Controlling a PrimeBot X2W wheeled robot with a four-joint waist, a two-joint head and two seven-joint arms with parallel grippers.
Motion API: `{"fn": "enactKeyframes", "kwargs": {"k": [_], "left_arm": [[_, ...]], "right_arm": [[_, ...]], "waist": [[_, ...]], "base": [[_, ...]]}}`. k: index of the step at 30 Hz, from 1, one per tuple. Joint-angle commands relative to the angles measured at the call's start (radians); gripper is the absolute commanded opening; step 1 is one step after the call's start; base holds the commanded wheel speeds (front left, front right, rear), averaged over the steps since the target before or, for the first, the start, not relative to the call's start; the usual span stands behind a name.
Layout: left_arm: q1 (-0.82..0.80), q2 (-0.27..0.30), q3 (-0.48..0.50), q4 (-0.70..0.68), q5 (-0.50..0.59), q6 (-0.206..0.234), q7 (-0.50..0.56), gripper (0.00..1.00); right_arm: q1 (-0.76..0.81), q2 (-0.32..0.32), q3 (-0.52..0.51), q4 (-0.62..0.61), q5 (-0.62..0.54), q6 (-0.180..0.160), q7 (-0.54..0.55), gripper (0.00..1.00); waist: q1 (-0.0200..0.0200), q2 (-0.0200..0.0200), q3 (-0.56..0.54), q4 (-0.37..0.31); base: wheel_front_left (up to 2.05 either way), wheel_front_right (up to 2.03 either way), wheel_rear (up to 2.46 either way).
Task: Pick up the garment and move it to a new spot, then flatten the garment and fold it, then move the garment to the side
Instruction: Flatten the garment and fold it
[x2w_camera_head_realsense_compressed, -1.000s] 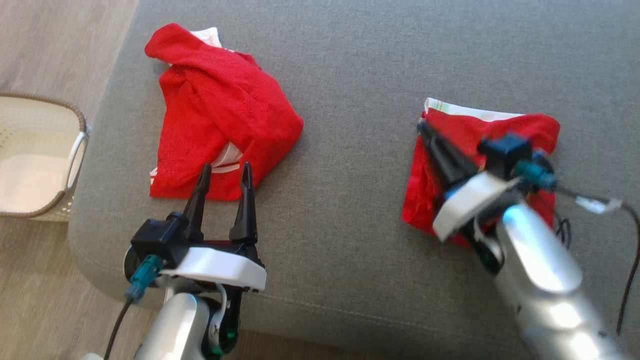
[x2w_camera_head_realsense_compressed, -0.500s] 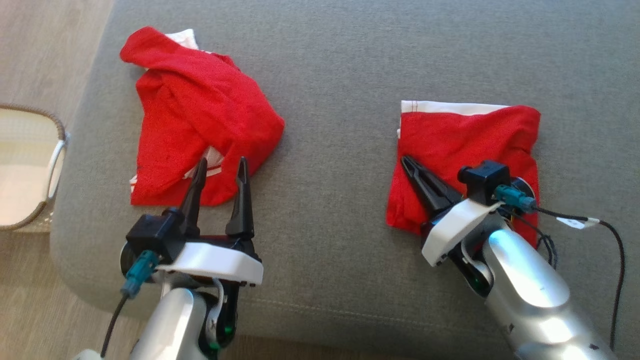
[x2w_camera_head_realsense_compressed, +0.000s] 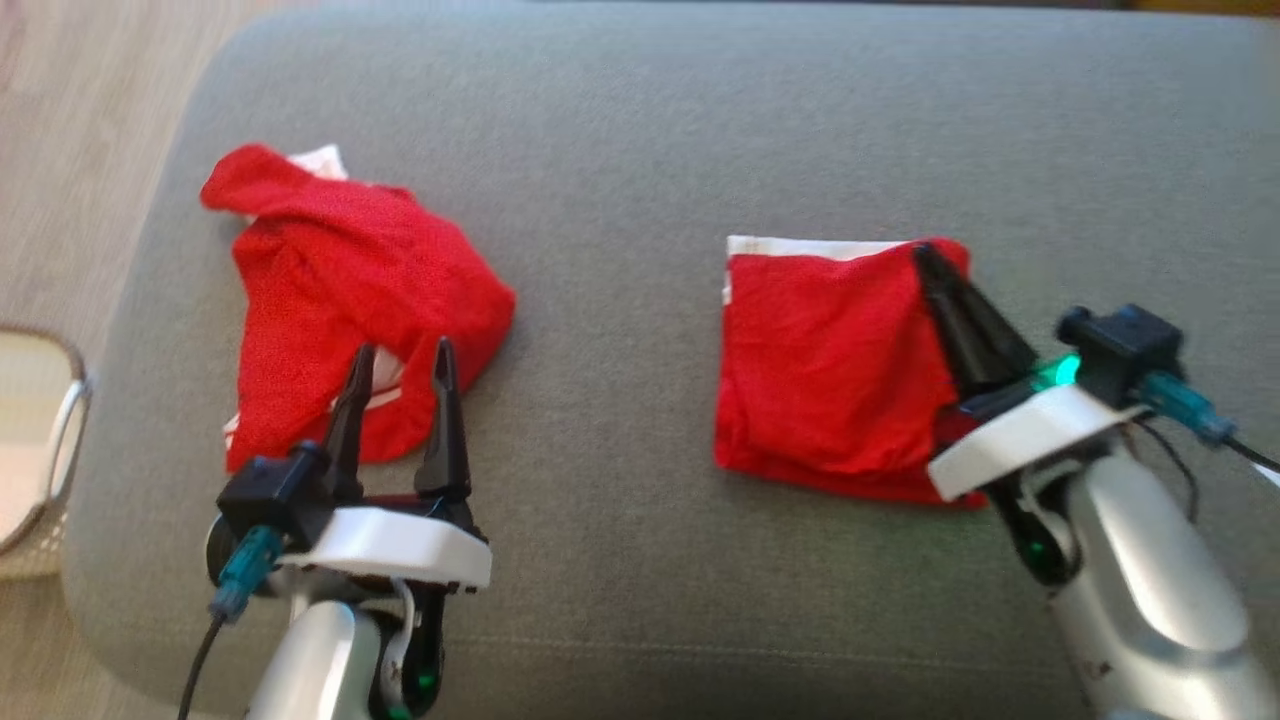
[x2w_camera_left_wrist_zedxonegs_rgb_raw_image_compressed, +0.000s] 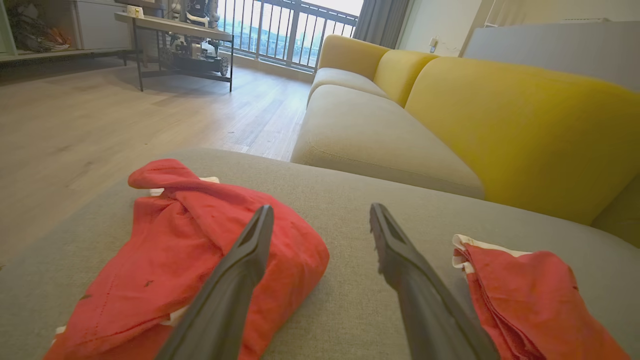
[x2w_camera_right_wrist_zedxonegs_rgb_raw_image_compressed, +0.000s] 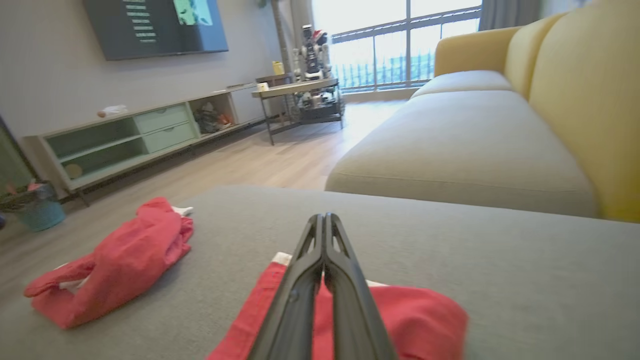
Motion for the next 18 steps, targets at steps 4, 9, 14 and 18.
{"fn": "enactKeyframes", "kwargs": {"k": [4, 9, 14, 18], "left_arm": [[0.001, 0.003, 0.060, -0.027, 0.014, -0.010, -0.005, 1.00], [0.025, 0.003, 0.079, -0.031, 0.017, -0.015, -0.005, 1.00], [0.052, 0.003, 0.090, -0.037, 0.013, -0.026, -0.005, 1.00], [0.084, 0.003, 0.104, -0.040, 0.005, -0.029, -0.005, 1.00]], "right_arm": [[0.043, 0.003, -0.074, -0.056, -0.037, 0.000, -0.006, 0.00], [0.119, 0.024, -0.156, -0.123, -0.087, 0.000, -0.006, 0.00], [0.207, 0.053, -0.190, -0.176, -0.128, 0.000, -0.006, 0.00], [0.265, 0.078, -0.225, -0.205, -0.148, 0.000, -0.006, 0.94]], "waist": [[0.0001, 0.0000, -0.065, -0.061], [0.0001, 0.0000, -0.095, -0.096], [0.0001, 0.0000, -0.107, -0.130], [0.0001, 0.0000, -0.119, -0.147]], "base": [[0.00, 0.00, 0.00], [0.00, 0.00, 0.00], [0.00, 0.00, 0.00], [0.00, 0.00, 0.00]]}}
